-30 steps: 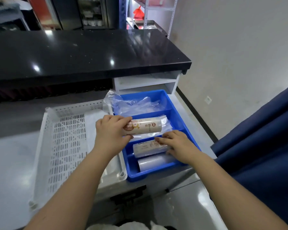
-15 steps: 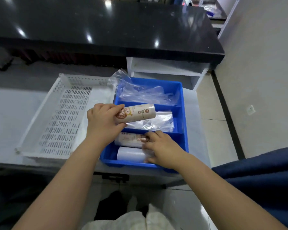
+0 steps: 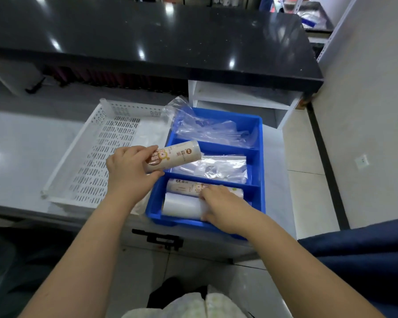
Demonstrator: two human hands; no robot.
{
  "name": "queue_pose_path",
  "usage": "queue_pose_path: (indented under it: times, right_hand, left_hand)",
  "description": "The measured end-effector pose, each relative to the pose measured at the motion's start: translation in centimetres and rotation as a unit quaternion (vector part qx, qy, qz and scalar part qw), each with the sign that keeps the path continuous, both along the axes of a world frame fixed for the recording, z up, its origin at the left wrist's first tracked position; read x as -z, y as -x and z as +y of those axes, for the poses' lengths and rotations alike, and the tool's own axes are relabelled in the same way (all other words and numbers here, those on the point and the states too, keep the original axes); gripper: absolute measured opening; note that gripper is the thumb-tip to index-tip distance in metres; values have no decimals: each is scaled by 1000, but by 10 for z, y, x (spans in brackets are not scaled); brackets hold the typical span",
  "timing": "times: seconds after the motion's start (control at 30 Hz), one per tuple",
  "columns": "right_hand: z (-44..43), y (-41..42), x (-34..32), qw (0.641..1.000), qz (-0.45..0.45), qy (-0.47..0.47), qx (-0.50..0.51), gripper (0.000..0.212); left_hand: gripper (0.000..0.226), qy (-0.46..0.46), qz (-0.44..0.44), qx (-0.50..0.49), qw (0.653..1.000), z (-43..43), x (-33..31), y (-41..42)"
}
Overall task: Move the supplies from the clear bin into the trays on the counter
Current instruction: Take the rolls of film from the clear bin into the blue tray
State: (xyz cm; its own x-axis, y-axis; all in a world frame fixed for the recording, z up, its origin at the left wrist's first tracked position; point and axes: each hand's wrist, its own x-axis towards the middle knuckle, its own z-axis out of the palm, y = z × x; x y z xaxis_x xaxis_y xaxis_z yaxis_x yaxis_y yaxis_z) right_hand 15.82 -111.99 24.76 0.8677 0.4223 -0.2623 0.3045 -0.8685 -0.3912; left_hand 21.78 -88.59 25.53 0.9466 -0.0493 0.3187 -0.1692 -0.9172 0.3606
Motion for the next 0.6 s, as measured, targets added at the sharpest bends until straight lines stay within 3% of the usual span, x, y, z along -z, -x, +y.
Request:
queue_pose_path:
  times: [0.13,0.23,0.37,0.6]
  right_hand:
    - [7,14,-7,999,6,-49,21,35]
    - [13,16,-13,994,-75,-67,35,43]
    - [6,16,-31,981,-188,-15,38,43]
    - [-35,12,-82,951,-260,-34,164,48]
  left_hand:
    - [61,-2,-1,-14,1000,14,2,-2]
    - [61,-6,8,-16,1000,22,4,-1]
    - [60,-11,16,-8,1000,26,7,0]
    - [63,-16,45,90,995,-13,3,20]
